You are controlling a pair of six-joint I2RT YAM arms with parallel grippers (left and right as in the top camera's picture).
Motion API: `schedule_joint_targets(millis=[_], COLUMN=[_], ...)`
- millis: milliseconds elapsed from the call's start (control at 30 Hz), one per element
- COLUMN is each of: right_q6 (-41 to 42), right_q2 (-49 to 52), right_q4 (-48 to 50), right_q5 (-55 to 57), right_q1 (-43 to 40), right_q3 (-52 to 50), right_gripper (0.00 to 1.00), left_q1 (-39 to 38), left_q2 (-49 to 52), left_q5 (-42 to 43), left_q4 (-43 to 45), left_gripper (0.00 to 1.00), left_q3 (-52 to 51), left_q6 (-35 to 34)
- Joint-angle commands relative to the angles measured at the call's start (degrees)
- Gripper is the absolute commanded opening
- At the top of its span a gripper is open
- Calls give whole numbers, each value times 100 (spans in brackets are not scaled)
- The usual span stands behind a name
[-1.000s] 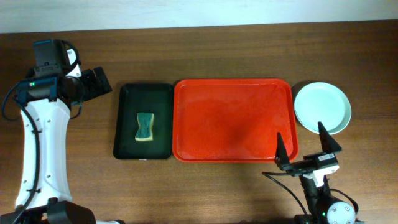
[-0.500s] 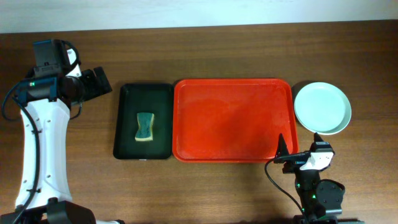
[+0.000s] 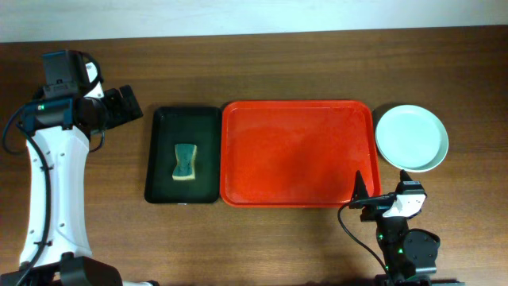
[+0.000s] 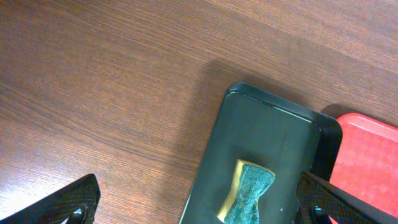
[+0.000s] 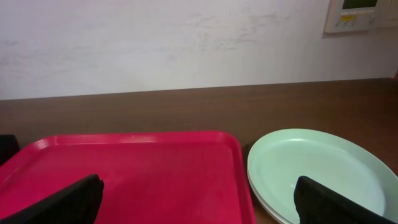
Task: Clean dirty plates on tray and stack at the side
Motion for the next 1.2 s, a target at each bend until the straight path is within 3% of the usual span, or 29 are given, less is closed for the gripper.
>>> schedule_joint_targets(millis=[0, 700, 867, 1167], right_q6=[46, 48, 46, 46], right_q2=[-55, -48, -48, -48], right_q4=[-33, -33, -33, -33], right_q5=[-13, -13, -13, -13], right_q1=[33, 33, 33, 33], right_q3=[-31, -31, -31, -31], right_gripper=[99, 99, 99, 98], left_q1=[17, -20, -280, -1056], left_q2=[-44, -214, -870, -2986], left_q5=[20, 17, 17, 17], left_q4=[9, 7, 7, 7], left_gripper=[99, 99, 99, 99], left_q3=[26, 26, 26, 26], left_q6=[-72, -72, -72, -72])
